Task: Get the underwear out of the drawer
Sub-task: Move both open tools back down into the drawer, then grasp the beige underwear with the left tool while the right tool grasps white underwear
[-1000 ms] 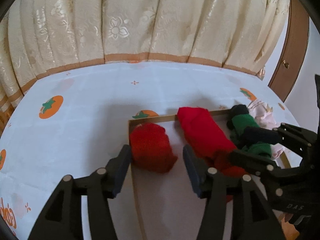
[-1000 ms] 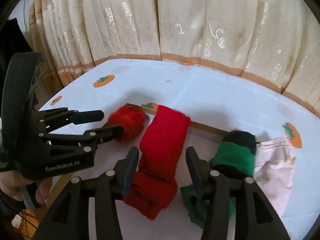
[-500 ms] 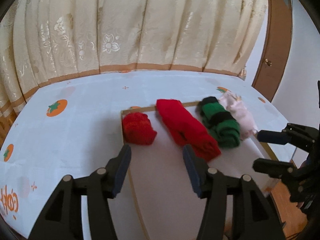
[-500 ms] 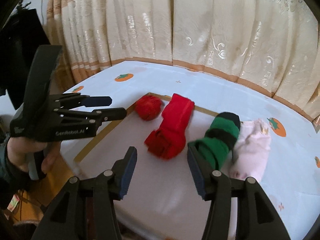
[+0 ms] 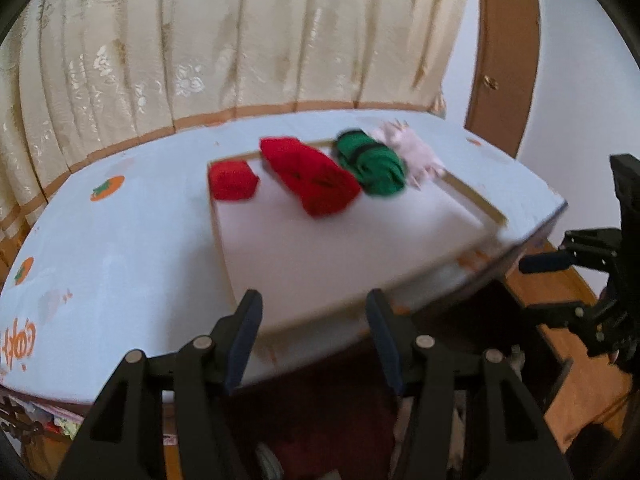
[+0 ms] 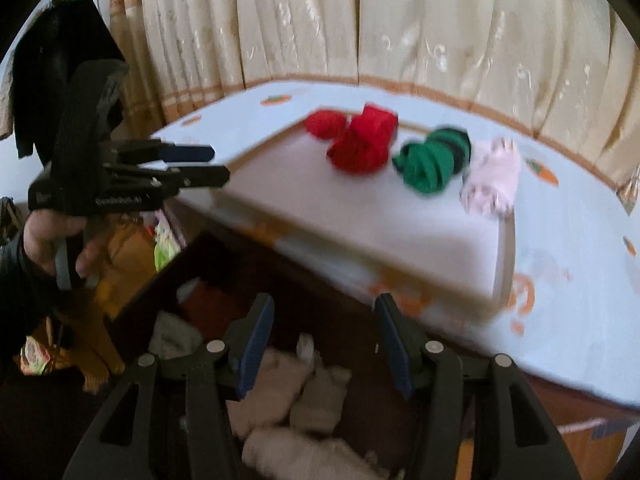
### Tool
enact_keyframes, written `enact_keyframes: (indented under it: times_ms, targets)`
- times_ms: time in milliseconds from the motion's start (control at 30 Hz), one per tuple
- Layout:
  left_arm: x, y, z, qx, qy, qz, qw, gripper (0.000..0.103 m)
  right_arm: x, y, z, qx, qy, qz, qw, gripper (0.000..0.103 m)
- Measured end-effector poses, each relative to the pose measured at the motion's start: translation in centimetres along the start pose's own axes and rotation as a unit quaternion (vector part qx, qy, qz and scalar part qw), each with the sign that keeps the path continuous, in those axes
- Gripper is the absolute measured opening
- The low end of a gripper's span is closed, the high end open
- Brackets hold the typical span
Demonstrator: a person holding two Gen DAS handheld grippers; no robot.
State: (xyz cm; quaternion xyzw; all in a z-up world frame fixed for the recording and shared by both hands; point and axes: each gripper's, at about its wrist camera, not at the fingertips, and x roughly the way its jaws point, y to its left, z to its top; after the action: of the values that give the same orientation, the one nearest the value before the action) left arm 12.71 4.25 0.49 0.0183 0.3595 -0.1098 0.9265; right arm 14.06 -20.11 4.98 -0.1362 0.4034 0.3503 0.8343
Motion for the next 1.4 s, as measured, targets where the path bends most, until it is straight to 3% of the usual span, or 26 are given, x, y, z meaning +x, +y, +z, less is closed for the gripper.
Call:
enact_keyframes:
  times_ms: [267, 433, 767, 1400]
  targets:
    - [0.6, -3.0, -5.6, 0.026, 0.057, -0.009, 0.9980, 0.055, 1.8, -0.3, -5.1, 0.035, 0.047, 0.000, 0.998, 0.055]
    - [2.3, -4.8, -7.8, 0.039, 0.102, -0.030, 0.9935, 0.055, 4.5, -0.4, -6.5, 0.042, 0.080, -0.009, 0.996, 0.055]
    - [5.3, -7.9, -8.9, 0.067, 0.150, -0.050, 0.9852, 0.055, 8.3, -0.3, -7.9, 0.030, 0.136, -0.007, 0.990, 0.055]
    - [8.4, -8.8, -9.2, 0.076, 0.206, -0.068, 0.9733, 0.055, 12.5, -0.3, -8.7, 0.016, 0.204, 0.009, 0.979, 0.055]
